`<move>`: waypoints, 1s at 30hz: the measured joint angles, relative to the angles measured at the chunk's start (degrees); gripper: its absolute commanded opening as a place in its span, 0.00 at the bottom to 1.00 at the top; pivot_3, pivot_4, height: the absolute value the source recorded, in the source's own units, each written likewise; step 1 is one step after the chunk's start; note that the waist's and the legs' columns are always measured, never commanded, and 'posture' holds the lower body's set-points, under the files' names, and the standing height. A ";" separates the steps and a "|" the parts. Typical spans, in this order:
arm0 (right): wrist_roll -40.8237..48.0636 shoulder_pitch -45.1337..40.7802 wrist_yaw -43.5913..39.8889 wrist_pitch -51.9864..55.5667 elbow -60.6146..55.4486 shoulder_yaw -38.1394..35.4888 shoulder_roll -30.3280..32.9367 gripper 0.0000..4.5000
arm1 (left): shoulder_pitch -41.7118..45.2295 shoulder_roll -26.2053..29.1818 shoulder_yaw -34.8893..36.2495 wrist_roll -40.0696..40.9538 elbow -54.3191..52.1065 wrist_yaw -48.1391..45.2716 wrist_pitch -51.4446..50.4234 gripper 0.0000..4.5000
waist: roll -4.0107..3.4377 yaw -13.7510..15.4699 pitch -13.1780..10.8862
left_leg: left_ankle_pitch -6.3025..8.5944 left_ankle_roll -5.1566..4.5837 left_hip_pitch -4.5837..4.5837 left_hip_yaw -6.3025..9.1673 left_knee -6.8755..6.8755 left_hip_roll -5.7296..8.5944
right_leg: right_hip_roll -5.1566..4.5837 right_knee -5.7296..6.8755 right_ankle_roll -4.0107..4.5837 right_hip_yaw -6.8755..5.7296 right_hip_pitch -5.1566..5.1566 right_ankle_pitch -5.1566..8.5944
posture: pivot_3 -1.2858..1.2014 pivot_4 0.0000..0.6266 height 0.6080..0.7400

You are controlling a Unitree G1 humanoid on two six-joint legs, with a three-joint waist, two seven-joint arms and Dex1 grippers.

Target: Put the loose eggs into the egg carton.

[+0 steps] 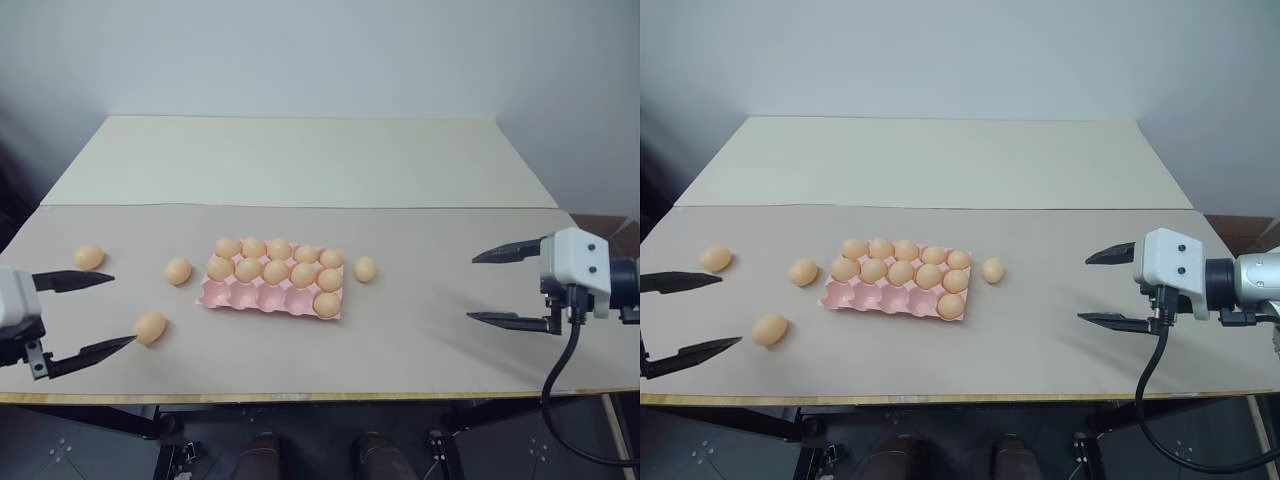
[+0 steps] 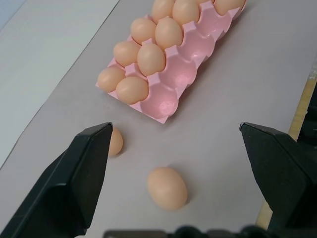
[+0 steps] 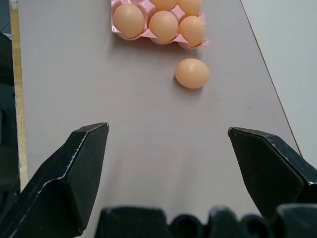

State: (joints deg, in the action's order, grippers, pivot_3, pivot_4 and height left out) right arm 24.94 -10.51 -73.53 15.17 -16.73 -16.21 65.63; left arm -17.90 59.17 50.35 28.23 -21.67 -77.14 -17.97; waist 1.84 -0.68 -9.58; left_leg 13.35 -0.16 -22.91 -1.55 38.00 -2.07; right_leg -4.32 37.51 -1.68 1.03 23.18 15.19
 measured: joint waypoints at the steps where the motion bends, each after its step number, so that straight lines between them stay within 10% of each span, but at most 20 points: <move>1: 0.00 -0.03 0.00 0.00 0.00 0.01 0.00 1.00 | 0.07 0.01 0.00 0.22 0.00 0.00 -0.16 0.99 | 0.00 0.00 0.00 | 0.00 0.00 0.00 0.00 0.00 0.00 | 0.00 0.00 0.00 0.00 0.00 0.00 | 0.52 0.24 1.00; 30: -4.67 -9.85 2.85 -2.20 4.90 8.01 -3.39 1.00 | 4.09 0.15 -5.29 1.39 -0.18 1.10 -1.70 0.99 | 0.00 -0.18 0.00 | 0.00 0.00 0.02 -0.02 0.00 0.00 | 0.02 0.03 0.01 0.02 0.02 0.00 | 0.52 0.24 1.00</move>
State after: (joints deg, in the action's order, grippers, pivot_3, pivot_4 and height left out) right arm 20.27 -20.36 -70.67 12.97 -11.83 -8.21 62.24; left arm -13.81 59.32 45.07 29.63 -21.85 -76.04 -19.67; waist 1.83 -0.86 -9.59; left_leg 13.35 -0.16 -22.89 -1.57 38.00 -2.08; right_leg -4.31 37.54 -1.67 1.05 23.20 15.19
